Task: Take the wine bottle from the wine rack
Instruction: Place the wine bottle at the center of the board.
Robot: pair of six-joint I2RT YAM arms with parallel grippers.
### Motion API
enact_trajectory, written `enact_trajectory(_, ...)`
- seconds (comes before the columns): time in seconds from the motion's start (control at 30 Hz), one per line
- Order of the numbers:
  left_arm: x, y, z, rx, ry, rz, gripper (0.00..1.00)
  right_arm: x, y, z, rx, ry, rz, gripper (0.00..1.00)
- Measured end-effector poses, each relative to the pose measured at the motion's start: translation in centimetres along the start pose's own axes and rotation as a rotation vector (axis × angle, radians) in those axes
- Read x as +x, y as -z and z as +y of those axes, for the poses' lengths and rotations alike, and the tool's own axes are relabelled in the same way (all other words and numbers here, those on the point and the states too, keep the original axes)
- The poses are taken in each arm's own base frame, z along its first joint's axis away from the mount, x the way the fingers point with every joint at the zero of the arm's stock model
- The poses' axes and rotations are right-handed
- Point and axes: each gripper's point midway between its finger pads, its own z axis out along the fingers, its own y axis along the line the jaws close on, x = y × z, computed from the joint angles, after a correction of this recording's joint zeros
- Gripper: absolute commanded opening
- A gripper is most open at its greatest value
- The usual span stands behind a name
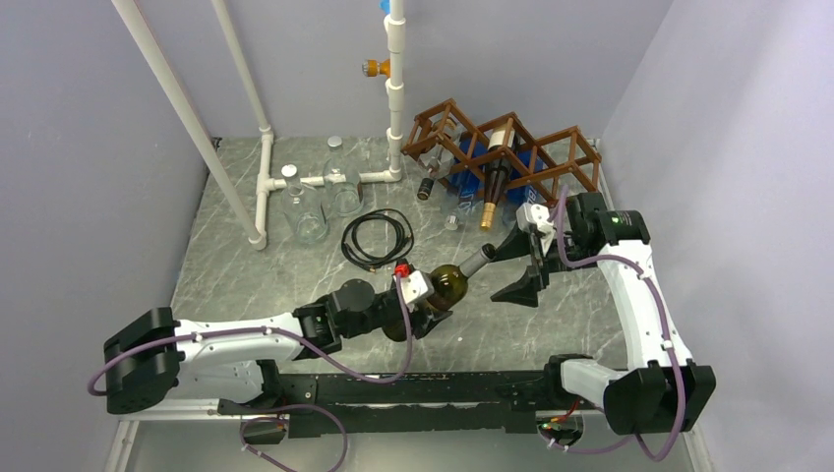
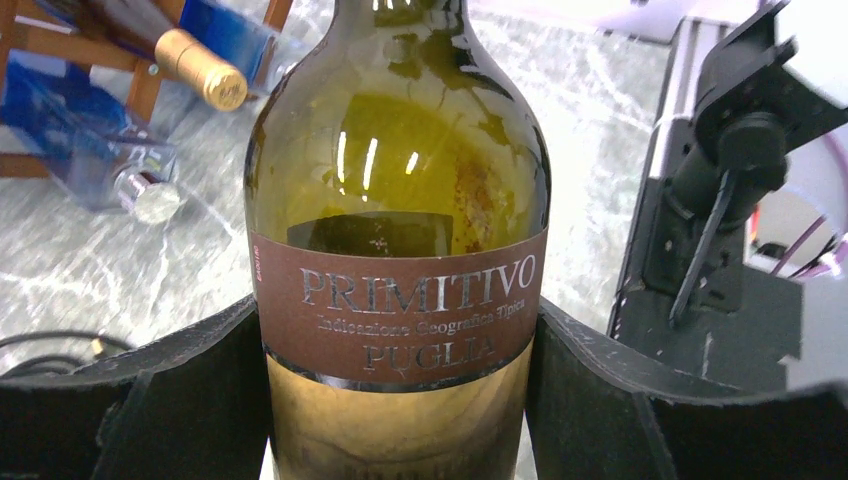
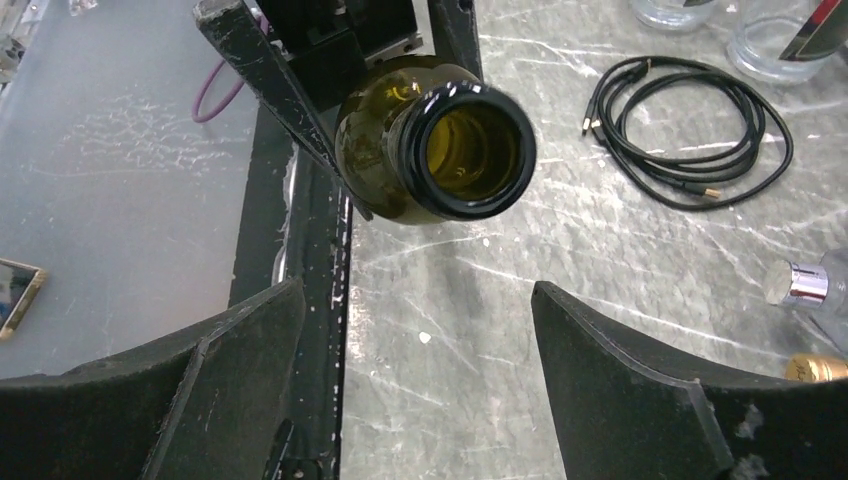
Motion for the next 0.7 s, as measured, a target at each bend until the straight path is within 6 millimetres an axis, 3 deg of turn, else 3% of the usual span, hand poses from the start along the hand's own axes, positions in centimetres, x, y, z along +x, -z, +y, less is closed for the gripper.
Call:
enact_trajectory(0.17,-0.8,-1.1,-1.0,0.047,0.043,-0.057,0.00,-0.1,-0.3,0.9,-0.011,0.045,-0.046,0.87)
enact_trajectory(0.47,1.4,-3.1,-2.6,0.113,0.090,-0.011,0.00,-1.3,-0.6,1.4,-0.025,0.077,-0.124,0.84)
enact_trajectory(0.7,0.3,-3.7,-2.8,0.128,0.101,-0.050,0.00,-1.6,-0.6,1.3,-0.027,0.066,-0.143,0.77)
